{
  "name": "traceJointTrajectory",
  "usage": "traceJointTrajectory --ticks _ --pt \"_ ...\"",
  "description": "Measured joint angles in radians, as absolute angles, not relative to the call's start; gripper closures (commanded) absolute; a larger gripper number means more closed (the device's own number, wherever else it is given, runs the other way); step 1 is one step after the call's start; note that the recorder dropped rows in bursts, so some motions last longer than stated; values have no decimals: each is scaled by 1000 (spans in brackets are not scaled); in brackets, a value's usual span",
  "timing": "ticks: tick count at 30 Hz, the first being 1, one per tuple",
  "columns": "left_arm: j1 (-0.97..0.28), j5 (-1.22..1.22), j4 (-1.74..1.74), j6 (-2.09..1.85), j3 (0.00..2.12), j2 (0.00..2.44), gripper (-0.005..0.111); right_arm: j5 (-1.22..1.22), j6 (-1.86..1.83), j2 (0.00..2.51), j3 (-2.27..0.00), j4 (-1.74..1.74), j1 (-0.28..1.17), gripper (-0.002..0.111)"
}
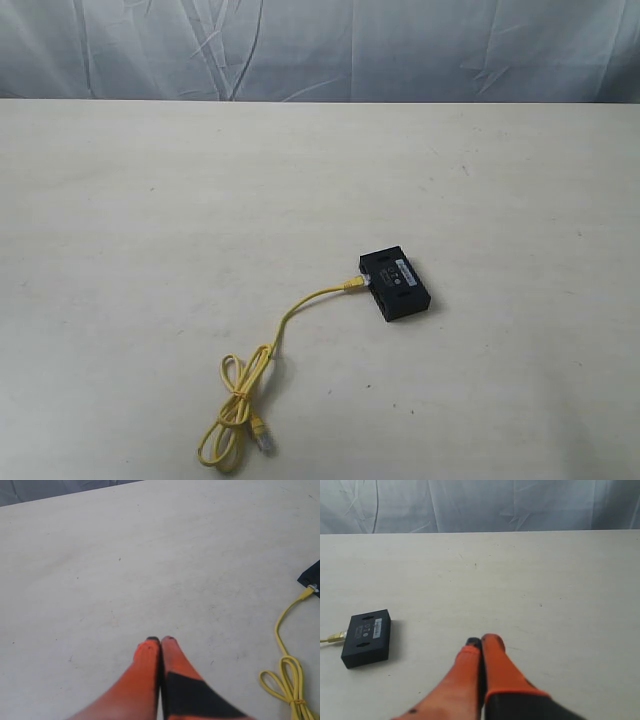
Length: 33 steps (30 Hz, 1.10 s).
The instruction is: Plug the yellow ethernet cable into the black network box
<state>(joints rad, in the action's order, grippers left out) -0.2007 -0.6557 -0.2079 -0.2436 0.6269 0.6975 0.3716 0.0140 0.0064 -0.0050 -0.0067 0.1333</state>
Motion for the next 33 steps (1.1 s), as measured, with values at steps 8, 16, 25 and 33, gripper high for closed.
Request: traceJointTrajectory --ticks 8,16,25,33 --pt "-201 -656 -208 -244 627 697 107 372 16 6 -5 0 64 109" --pt "-201 -656 -208 -244 627 697 107 372 16 6 -5 9 8 109" --pt "-201 -656 -208 -244 627 697 107 372 18 6 -5 9 5 109" --pt "-175 -647 -143 -266 602 660 107 372 18 6 -5 11 5 109"
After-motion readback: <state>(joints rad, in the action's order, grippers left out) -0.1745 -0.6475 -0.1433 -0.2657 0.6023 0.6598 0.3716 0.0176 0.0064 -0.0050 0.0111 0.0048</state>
